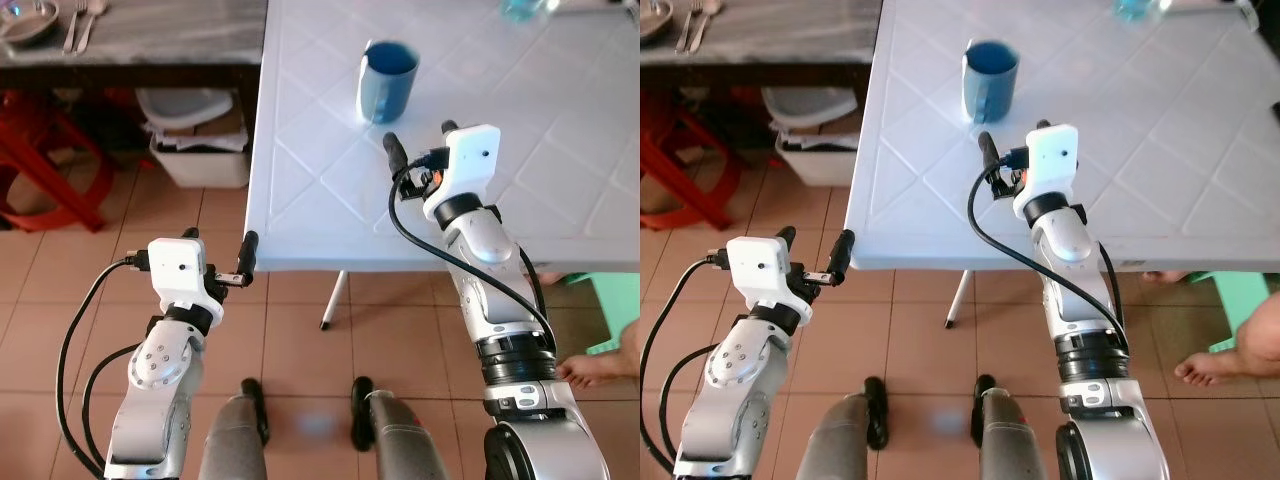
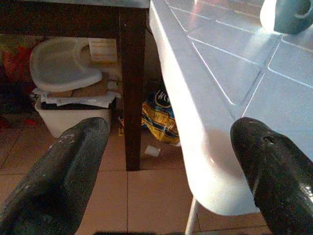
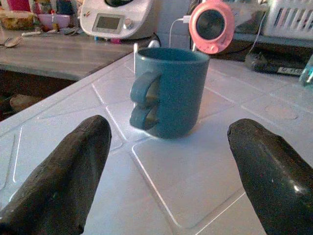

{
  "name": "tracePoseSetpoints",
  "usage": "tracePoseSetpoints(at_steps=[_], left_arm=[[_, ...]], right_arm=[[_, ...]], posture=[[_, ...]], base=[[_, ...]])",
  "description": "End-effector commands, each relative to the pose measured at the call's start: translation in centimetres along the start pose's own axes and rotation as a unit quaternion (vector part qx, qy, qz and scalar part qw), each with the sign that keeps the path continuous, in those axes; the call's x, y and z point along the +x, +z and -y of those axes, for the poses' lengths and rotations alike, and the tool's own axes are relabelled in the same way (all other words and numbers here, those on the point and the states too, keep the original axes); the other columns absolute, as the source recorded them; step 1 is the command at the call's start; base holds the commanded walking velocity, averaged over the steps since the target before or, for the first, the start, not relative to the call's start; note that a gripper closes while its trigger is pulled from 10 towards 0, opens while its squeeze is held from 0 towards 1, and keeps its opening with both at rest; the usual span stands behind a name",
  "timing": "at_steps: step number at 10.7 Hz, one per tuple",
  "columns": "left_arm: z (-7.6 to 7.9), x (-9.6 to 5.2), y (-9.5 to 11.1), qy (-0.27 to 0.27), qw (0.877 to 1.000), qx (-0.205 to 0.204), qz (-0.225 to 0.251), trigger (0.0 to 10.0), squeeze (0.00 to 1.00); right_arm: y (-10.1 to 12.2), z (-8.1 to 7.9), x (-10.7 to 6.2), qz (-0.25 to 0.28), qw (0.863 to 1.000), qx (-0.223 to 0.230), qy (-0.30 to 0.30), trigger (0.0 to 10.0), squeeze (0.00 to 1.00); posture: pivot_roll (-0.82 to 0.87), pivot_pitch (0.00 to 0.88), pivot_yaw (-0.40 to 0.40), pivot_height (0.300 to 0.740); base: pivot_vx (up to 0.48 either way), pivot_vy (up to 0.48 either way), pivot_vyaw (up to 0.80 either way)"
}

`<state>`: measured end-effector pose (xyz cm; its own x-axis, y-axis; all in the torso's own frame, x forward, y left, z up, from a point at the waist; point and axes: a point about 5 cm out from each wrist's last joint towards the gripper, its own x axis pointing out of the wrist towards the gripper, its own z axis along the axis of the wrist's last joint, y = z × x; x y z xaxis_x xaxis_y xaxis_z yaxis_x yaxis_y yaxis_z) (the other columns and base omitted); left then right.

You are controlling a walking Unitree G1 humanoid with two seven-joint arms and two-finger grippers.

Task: Setting the table

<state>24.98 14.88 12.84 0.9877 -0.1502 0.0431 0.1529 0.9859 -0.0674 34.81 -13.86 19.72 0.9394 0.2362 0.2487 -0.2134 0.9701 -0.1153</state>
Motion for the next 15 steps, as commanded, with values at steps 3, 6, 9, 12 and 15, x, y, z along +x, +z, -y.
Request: tracePoseSetpoints(at_steps=[3, 6, 9, 12, 15], left_arm=[[-0.7, -1.5, 0.1, 0.002, 1.0, 0.018, -0.025, 10.0, 0.0], [-1.0, -2.0, 0.4, -0.006, 0.999, 0.027, -0.039, 10.0, 0.0], [-0.9, -2.3, 0.5, -0.007, 0.998, 0.029, -0.047, 10.0, 0.0], [-0.8, -2.4, 0.4, -0.006, 0.998, 0.027, -0.051, 10.0, 0.0], [-0.7, -2.4, 0.4, -0.004, 0.998, 0.024, -0.051, 10.0, 0.0]], right_arm=[[0.8, 0.1, 1.1, 0.011, 1.0, 0.011, -0.001, 10.0, 0.0], [1.6, 0.3, 2.0, 0.023, 1.0, 0.012, 0.008, 10.0, 0.0], [3.0, -0.4, 3.7, 0.034, 0.999, -0.002, 0.04, 10.0, 0.0], [4.7, -0.7, 5.4, 0.053, 0.998, -0.014, 0.044, 10.0, 0.0], [4.4, 0.7, 5.6, 0.036, 0.999, -0.016, -0.004, 0.0, 0.0]], posture=[[0.06, 0.393, 0.078, 0.74], [0.09, 0.415, 0.101, 0.74], [0.09, 0.421, 0.099, 0.74], [0.09, 0.419, 0.089, 0.74], [0.09, 0.417, 0.081, 0.74]], base=[[0.0, 0.0, 0.0], [0.0, 0.0, 0.0], [0.0, 0.0, 0.0], [0.0, 0.0, 0.0], [0.0, 0.0, 0.0]])
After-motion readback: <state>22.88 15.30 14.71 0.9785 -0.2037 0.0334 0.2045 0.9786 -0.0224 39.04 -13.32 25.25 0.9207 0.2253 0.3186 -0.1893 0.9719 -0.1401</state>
